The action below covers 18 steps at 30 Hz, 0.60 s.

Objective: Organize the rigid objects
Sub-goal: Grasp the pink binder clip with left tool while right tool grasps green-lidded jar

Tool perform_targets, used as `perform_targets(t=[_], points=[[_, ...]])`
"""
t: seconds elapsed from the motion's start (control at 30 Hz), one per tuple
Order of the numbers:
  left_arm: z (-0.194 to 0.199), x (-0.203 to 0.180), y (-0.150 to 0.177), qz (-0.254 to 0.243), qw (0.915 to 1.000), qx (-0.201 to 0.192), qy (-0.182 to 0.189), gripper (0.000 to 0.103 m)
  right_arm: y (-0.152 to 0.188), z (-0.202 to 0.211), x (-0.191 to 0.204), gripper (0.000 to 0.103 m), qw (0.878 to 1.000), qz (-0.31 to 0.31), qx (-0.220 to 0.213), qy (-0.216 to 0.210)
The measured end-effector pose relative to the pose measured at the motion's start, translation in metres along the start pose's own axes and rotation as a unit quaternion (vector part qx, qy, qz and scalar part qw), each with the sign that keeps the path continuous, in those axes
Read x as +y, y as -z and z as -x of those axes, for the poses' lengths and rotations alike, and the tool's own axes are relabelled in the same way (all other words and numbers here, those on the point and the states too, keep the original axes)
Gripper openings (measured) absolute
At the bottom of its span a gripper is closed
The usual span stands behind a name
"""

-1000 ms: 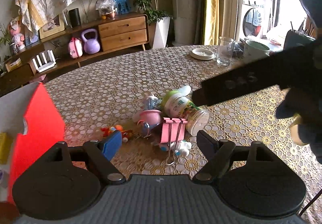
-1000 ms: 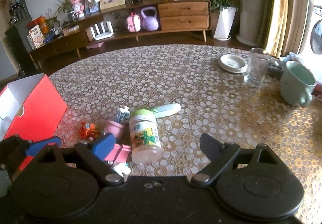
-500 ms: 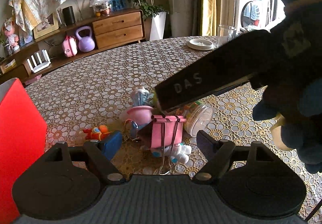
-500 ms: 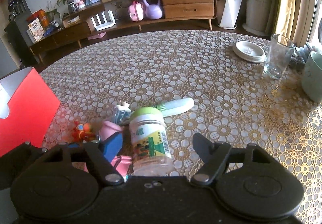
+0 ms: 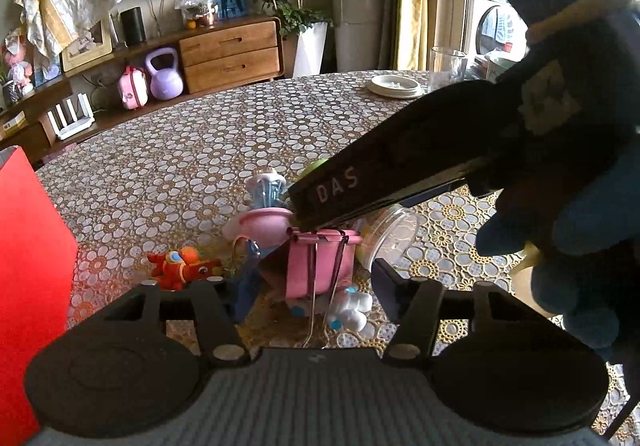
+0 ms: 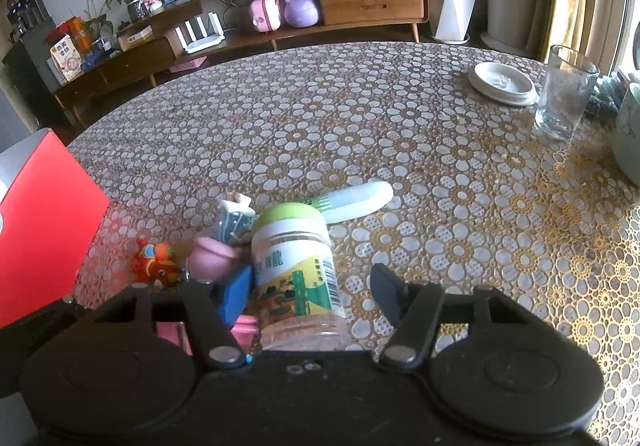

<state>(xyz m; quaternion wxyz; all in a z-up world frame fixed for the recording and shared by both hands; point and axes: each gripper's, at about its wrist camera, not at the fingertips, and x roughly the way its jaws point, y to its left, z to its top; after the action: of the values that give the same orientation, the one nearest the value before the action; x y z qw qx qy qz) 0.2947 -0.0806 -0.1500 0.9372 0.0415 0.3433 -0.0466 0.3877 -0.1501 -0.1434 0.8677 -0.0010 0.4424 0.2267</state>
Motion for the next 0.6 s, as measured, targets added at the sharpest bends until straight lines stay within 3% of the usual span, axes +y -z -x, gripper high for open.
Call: perform_targets(t=[0.23,0.27,0.33,0.6], points=[[0.001,0.002,0.000,0.011,0.9999,-0.002,0.005,0.053,0.001,0.000,0.002,0.048,1.000,-0.004,-0.006,-0.003],[0.002,0.002,0.000,0.014,0.9999,-0.002,0.006,0.049,0.001,0.001,0.002,0.043,1.000,-0.004,-0.008,-0.004],[0.003,0.004,0.000,0.016,0.9999,-0.003,0.004,0.038,0.001,0.002,0.003,0.043,1.000,-0.003,-0.009,0.002],[0.008,0.009,-0.002,0.017,0.9997,-0.007,0.013,0.016,0.008,0.013,-0.007,0.042,1.000,-0.019,-0.014,-0.001]])
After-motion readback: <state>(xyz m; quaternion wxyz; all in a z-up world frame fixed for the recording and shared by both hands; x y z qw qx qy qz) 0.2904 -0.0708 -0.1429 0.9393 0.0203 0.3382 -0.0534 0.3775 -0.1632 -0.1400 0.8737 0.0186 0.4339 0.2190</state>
